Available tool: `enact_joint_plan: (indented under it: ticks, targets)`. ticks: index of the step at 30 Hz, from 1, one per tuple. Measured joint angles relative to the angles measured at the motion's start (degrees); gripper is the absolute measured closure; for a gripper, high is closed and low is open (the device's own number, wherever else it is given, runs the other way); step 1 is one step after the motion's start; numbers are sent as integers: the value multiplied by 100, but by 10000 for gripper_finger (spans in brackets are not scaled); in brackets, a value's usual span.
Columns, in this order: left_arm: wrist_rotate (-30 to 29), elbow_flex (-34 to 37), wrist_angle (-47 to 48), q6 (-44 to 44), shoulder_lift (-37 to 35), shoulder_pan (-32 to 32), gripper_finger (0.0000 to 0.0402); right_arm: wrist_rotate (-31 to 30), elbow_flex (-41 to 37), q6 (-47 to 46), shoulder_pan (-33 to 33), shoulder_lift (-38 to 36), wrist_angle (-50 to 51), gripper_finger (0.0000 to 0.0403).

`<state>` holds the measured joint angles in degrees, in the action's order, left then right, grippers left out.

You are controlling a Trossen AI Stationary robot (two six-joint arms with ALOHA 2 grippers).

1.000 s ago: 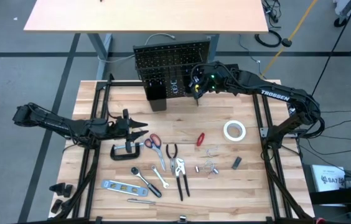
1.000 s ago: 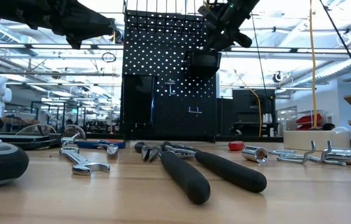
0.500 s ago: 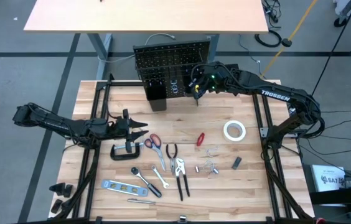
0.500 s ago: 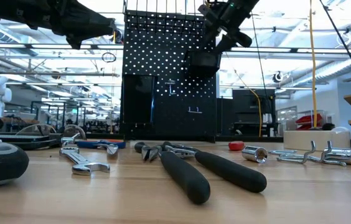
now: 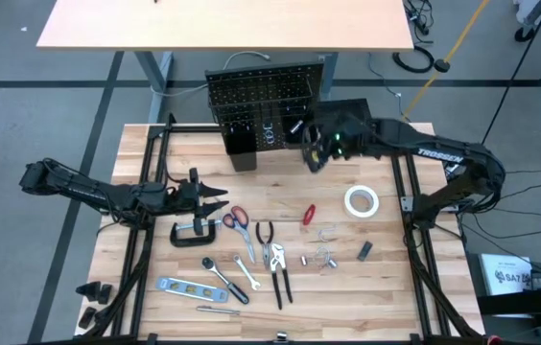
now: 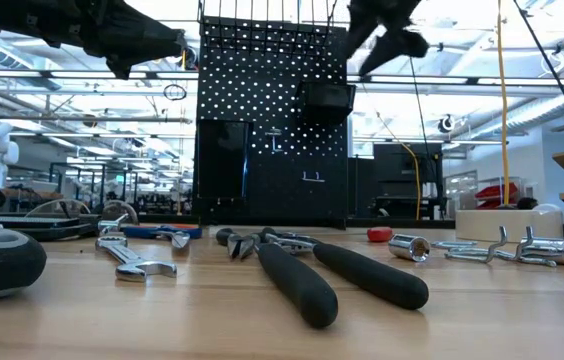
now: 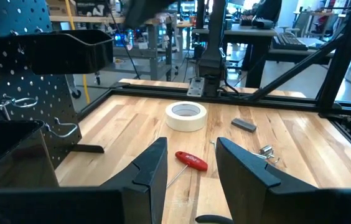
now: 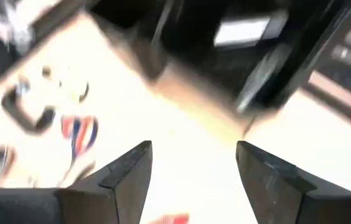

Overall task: Hang tools onto peg board
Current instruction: Put the left wrench socket on the right black bin on the peg board

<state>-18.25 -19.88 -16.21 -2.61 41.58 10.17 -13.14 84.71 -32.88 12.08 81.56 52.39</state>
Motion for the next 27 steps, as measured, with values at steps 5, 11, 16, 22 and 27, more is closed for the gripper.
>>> enact_joint_plan:
  ticks: [5,11,16,22,27]
  targets:
    - [0,0,2,0,0,-2,270,-41,-99,-640,-1017,4,911,177]
    - [1,0,2,-5,0,0,270,-62,-844,-1236,-2110,7,681,177]
    - [1,0,0,-11,0,-1,270,-33,-1919,-1615,-2857,15,-1021,177]
    - [1,0,-2,-13,0,-1,270,-43,-2783,-3594,-3206,287,-2626,177]
    - [1,0,-4,-13,0,0,270,-24,-2749,-4578,-3384,756,-2623,177]
